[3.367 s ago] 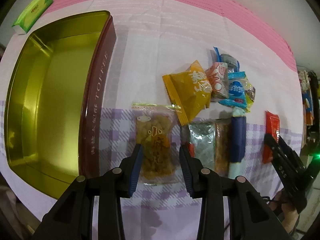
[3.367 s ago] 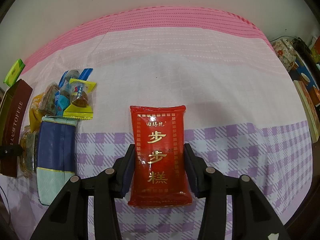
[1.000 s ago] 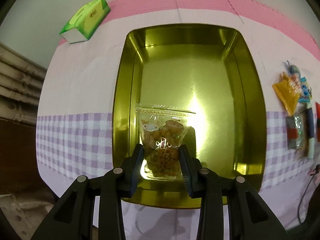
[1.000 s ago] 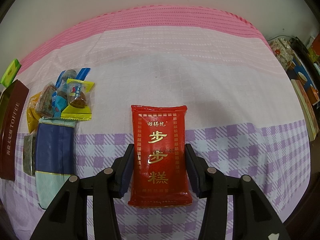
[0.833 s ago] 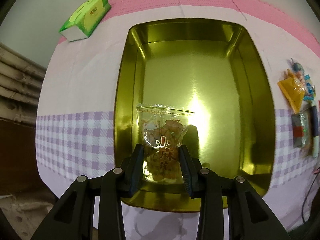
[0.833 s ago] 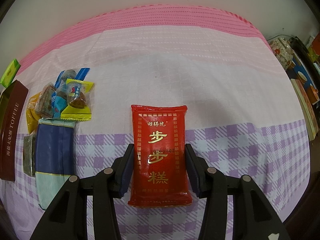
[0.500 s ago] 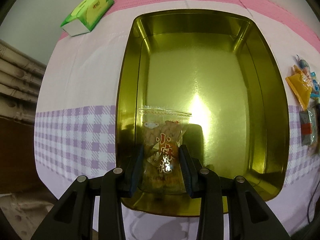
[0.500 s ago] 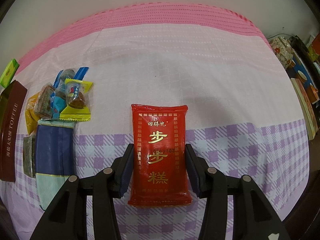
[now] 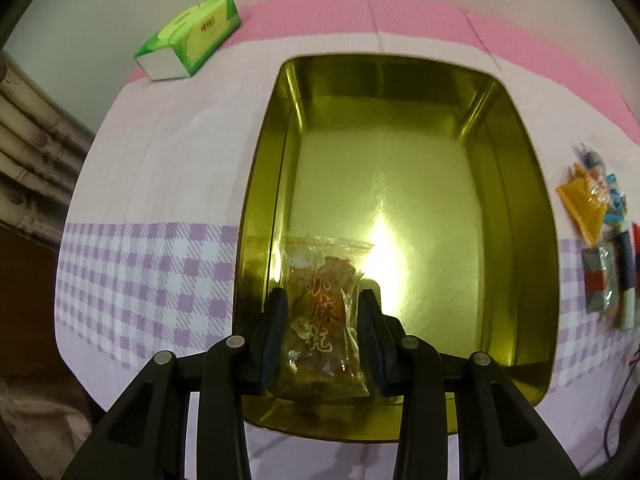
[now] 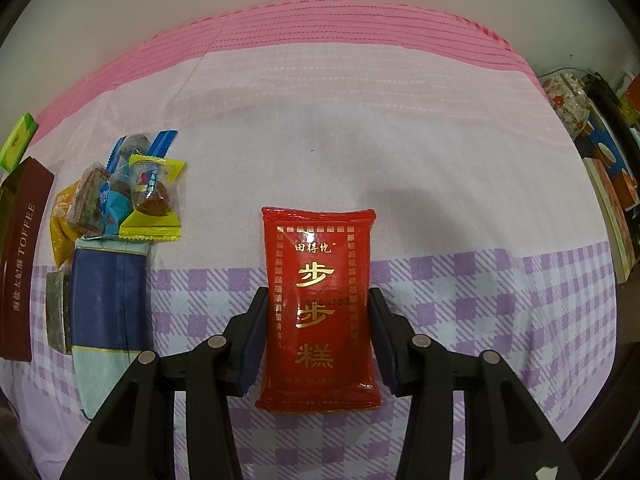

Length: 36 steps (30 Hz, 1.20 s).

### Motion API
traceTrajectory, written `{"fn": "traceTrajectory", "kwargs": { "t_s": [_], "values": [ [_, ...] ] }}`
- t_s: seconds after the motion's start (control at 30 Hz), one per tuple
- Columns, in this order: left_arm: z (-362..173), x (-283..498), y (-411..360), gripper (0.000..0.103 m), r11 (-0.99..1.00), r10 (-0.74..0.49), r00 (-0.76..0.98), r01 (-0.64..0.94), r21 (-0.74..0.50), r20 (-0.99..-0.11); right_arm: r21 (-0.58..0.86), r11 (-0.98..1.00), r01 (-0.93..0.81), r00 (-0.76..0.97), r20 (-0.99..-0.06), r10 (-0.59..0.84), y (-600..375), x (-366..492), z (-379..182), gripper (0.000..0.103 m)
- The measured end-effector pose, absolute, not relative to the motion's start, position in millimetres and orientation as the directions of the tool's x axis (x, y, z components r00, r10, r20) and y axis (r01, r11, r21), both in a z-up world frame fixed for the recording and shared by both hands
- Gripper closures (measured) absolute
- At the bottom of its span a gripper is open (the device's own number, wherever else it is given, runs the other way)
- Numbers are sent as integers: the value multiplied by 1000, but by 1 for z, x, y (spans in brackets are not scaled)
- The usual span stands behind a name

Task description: Organize snacks

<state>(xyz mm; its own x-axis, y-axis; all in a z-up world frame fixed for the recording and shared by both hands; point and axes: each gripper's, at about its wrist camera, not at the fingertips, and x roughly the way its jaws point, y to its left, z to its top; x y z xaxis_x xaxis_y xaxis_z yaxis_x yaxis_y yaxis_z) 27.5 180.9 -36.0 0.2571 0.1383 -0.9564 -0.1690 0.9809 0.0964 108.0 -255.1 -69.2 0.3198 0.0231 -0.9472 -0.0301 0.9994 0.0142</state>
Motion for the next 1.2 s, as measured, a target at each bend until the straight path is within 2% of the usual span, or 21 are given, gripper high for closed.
{"fn": "traceTrajectory", "kwargs": {
  "t_s": [0.07, 0.17, 0.33, 0.4, 0.57, 0.8, 1.0, 1.2],
  "values": [
    [-30, 24, 183, 62, 980, 131, 280, -179, 82, -951, 4, 1000, -31, 320, -947, 14, -254, 108, -69, 62],
    [-20, 18, 185, 54, 979, 114, 323, -199, 50, -940, -3, 1000, -21, 318, -948, 4, -252, 108, -69, 62],
    [2, 7, 188, 48, 968, 130, 411, -249, 26, -902, 5, 1000, 12, 336, -942, 1, -248, 105, -59, 62],
    [11, 2, 195, 42, 959, 144, 441, -282, 16, -886, 10, 1000, 16, 362, -932, 3, -242, 103, -47, 63],
    [25, -9, 216, 41, 933, 185, 484, -361, -3, -855, 43, 999, -25, 439, -897, 49, -212, 98, -9, 63],
    [25, -27, 248, 41, 893, 209, 479, -450, -33, -852, 151, 967, -205, 462, -856, 232, -121, 89, 30, 63],
    [23, -43, 266, 40, 864, 226, 461, -501, -42, -858, 250, 898, -362, 369, -846, 385, -27, 77, 30, 62],
    [15, -47, 280, 38, 838, 226, 440, -543, -57, -869, 248, 864, -439, 318, -856, 408, 38, 66, 17, 62]
  ]
}}
